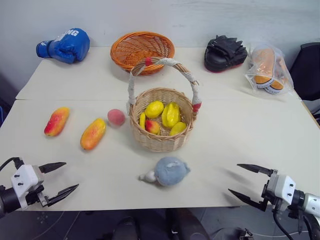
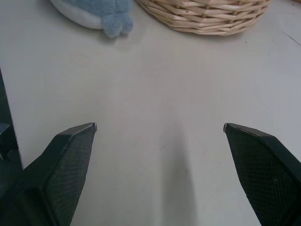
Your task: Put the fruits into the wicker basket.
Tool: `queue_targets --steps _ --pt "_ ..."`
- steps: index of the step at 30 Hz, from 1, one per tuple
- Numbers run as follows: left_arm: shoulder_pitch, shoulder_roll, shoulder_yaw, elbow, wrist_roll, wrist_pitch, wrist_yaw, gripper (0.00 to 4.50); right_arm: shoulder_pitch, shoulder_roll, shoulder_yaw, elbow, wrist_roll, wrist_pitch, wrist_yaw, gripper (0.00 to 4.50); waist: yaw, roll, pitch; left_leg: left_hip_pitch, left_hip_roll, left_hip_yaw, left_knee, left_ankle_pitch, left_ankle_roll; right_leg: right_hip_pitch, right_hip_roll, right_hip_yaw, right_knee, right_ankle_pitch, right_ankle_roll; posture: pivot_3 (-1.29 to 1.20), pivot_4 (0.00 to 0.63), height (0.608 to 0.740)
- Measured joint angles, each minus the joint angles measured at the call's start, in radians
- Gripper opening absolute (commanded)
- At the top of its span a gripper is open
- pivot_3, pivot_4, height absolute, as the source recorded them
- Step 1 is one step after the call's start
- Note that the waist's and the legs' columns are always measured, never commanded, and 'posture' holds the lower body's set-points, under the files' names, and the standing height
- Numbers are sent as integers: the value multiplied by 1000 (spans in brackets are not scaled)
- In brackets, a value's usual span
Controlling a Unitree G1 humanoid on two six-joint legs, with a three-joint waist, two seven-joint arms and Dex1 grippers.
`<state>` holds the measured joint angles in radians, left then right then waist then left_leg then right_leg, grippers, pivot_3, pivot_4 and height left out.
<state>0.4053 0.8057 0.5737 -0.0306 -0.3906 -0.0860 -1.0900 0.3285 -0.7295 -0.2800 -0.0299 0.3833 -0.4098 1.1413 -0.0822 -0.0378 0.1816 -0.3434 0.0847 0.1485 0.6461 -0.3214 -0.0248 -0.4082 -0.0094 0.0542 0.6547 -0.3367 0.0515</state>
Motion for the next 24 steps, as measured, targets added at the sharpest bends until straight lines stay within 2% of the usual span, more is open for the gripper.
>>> queue_targets --steps 5,13,16,20,24 --pt "-3 0 0 -2 -4 8 -4 4500 -14 10 6 15 -1 -4 0 4469 0 0 0 0 0 0 0 0 0 0 0 0 0 0 0 0 150 740" --pt "-49 -1 -7 -103 -128 190 -1 4500 -41 24 40 19 4 16 -8 4469 1 0 0 0 0 0 1 0 0 0 0 0 1 0 1 0 150 740" --pt "-58 2 -11 -173 -227 326 3 4500 -73 30 85 -116 73 159 -49 4469 -5 0 0 1 0 0 1 1 -1 0 0 1 4 0 1 0 150 740" --pt "-74 23 -54 -310 -309 433 -16 4500 -207 -7 236 -366 162 453 -101 4469 -5 1 0 2 1 -1 1 2 -3 0 1 1 5 0 0 0 150 740" --pt "-114 16 -124 -409 -352 474 -16 4500 -375 37 386 -403 143 633 -157 4469 2 0 0 0 0 -1 1 2 -3 -1 1 0 4 0 0 0 150 740"
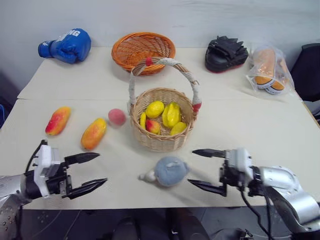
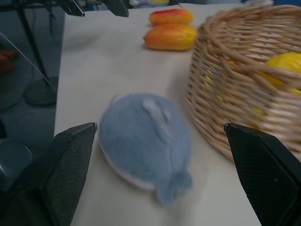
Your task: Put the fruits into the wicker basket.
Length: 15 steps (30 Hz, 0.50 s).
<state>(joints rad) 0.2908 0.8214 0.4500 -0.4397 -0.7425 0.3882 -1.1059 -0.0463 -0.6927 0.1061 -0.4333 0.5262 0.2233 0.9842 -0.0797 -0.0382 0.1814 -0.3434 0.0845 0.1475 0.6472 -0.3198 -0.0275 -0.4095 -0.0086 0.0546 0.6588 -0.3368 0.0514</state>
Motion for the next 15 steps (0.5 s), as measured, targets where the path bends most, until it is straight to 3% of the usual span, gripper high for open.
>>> queue_targets --steps 6,13,15 --pt "-22 -17 -59 -61 1 -1 5 4500 -157 67 157 88 -75 95 14 4469 -1 0 0 -3 0 0 2 2 -3 -3 0 0 -1 0 0 0 150 740" --pt "-29 -17 -86 -61 13 1 13 4500 -227 80 223 191 -136 110 96 4469 -3 0 0 -4 0 0 3 2 -2 -3 1 0 -1 0 0 0 150 740" --pt "-30 -18 -98 -61 13 5 13 4500 -229 88 219 202 -133 122 101 4088 -3 0 0 -4 0 0 3 2 -2 -3 1 0 -1 0 0 0 150 740"
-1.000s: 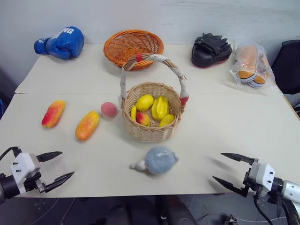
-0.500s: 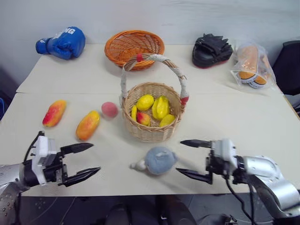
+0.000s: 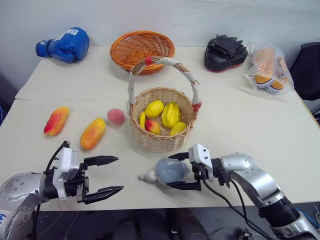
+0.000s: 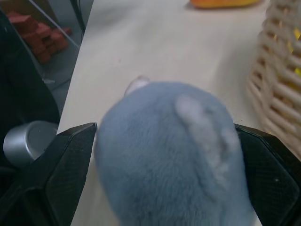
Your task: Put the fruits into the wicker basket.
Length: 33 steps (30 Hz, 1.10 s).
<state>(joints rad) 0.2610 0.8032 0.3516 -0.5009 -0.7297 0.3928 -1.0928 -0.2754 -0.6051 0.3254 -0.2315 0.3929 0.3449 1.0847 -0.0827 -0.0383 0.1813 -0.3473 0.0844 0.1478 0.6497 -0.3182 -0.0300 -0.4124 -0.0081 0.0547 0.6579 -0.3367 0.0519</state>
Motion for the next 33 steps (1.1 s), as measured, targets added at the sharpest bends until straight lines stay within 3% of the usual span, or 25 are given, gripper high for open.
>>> queue_targets --steps 6,11,14,18,20,23,26,30,33 --pt "-38 -4 -31 6 0 7 -7 4500 55 -3 -52 -25 58 27 35 2203 2 0 0 -1 0 0 0 0 0 0 0 0 0 0 0 0 150 740" --pt "-127 -3 -89 52 11 7 -26 4500 226 -66 -211 -140 133 43 11 777 18 0 0 -4 -1 -2 2 0 0 -1 0 -1 -1 0 2 0 150 740" --pt "-174 -5 -127 79 16 7 -35 4500 339 -87 -358 -224 211 87 -43 777 19 0 0 -3 -1 -1 2 0 0 -1 0 0 0 0 2 0 150 740" --pt "-228 -20 -152 99 17 8 -39 4500 487 -128 -649 -238 264 112 -102 777 27 0 0 -4 -2 -2 2 0 1 0 0 0 -1 1 3 0 150 740" --pt "-257 -34 -167 119 17 9 -39 4500 480 -152 -806 -105 241 65 -126 777 26 0 0 -3 -3 -1 3 1 3 1 -1 1 -3 3 6 0 150 740" --pt "-269 -52 -189 122 18 10 -37 4500 384 -157 -918 145 188 -45 -162 777 20 0 0 -2 -3 0 3 1 4 2 0 2 -4 4 6 0 150 740" --pt "-285 -59 -196 121 19 11 -31 4500 245 -163 -925 401 140 -135 -198 777 13 2 1 -2 -3 0 2 1 3 2 1 3 -3 3 6 0 150 740" --pt "-285 -61 -189 121 18 12 -15 4500 96 -204 -842 738 -17 -306 -236 777 2 8 4 -2 -3 1 2 3 2 1 1 3 -3 3 6 0 150 740" --pt "-288 -66 -177 120 17 13 4 4500 35 -204 -829 881 -53 -373 -254 1441 -2 11 5 -3 -3 1 2 4 2 0 1 4 -3 3 7 0 150 740"
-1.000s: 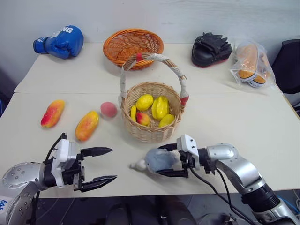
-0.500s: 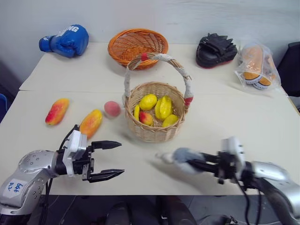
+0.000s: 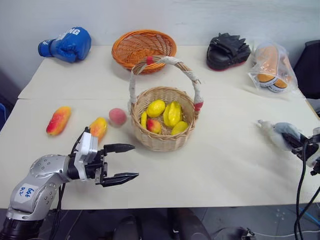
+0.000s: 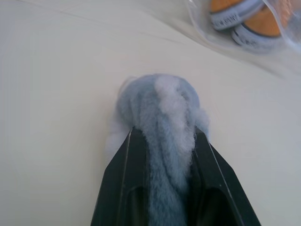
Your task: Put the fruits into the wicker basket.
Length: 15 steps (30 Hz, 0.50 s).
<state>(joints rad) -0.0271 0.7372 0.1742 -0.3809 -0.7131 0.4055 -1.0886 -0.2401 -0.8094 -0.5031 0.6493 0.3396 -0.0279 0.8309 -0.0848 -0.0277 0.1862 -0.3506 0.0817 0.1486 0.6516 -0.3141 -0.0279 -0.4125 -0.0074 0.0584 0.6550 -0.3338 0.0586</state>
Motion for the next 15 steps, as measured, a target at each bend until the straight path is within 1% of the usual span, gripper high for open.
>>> queue_targets --steps 4,8,9,12,15 --pt "0 0 15 0 -2 1 13 4500 -18 -4 9 63 -23 -85 3 2807 -1 0 0 0 0 0 1 0 0 1 0 0 0 0 1 0 150 740" --pt "-4 7 56 5 -6 1 22 4500 29 -31 -20 29 -1 -104 33 4138 2 0 0 0 0 -1 1 0 0 1 0 0 0 0 1 0 150 740" --pt "-7 9 70 10 -5 -2 25 4500 52 -39 -37 -10 10 -115 40 4482 1 1 0 0 0 -1 1 0 0 1 0 0 0 0 1 0 150 740" --pt "-4 10 109 41 7 -13 44 4500 100 -41 -62 -172 59 -130 84 4482 -3 1 0 1 1 0 0 1 -1 1 0 0 1 0 1 0 150 740" --pt "35 15 179 70 39 -43 71 4500 191 -36 -29 -410 104 -125 167 4482 -9 1 0 2 2 -1 -2 1 -3 1 2 0 1 0 1 0 150 740"
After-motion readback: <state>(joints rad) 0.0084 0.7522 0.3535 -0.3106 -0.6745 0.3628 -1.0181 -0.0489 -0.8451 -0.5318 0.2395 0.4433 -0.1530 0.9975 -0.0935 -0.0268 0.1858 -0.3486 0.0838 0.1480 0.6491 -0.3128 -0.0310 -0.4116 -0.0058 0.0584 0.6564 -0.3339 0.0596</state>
